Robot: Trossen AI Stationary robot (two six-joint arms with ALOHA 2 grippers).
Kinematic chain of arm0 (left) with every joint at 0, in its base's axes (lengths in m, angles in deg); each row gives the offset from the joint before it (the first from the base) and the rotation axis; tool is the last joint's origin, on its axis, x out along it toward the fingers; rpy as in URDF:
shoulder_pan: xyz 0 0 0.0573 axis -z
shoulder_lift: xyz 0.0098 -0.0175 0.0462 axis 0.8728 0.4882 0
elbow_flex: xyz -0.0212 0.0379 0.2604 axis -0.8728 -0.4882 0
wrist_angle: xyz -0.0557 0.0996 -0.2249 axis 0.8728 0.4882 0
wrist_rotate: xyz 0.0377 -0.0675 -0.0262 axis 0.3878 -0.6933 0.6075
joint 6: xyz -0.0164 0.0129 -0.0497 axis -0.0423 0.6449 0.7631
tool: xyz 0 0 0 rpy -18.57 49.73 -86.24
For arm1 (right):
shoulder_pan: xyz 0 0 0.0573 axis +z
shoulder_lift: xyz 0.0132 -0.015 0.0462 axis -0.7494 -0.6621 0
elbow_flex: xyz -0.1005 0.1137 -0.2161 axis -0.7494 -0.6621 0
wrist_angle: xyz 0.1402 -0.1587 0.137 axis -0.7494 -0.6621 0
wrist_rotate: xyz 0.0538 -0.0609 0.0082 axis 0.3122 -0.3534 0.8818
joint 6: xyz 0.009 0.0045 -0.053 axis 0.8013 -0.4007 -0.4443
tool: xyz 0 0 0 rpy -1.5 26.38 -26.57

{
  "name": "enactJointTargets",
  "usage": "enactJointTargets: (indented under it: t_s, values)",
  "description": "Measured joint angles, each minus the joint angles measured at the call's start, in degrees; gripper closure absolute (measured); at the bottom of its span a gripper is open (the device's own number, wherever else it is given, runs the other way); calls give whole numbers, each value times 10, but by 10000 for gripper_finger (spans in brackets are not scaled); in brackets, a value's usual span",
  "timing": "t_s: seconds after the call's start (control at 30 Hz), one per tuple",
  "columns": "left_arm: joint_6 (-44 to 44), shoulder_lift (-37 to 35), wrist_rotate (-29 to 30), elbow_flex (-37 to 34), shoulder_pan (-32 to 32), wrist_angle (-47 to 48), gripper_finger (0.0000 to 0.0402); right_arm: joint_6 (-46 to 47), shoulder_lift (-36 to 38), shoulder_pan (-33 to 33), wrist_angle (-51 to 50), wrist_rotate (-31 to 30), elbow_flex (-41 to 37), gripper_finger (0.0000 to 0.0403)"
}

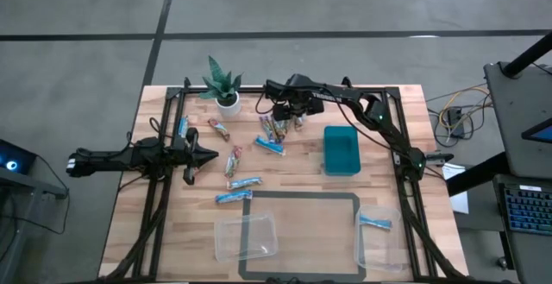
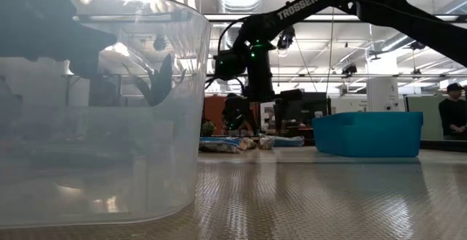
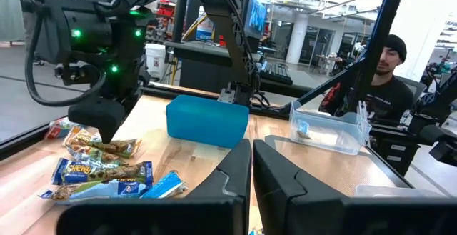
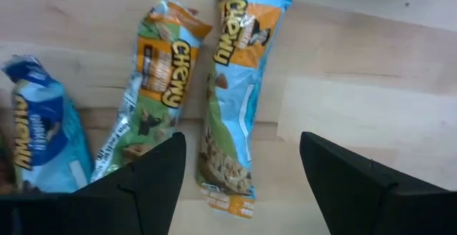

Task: Pick and place Granola Bars by type
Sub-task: Put the yellow granola bar into the right transparent bin

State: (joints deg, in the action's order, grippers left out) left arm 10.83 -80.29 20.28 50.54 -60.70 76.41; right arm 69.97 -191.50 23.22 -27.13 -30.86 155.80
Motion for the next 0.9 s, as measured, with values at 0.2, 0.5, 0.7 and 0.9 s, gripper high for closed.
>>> enactJointTargets:
  t_s: [0.2,0.5,0.7,0.9]
  values:
    - [0,0,0,0,0,0,402,-5,0,0,19,15,-23,144]
    - [0,0,0,0,0,0,402,-17,0,0,40,15,-33,157]
    - [0,0,0,0,0,0,402,-17,-1,0,60,24,-42,165]
    - [0,0,0,0,0,0,402,-15,-1,0,59,26,-42,168]
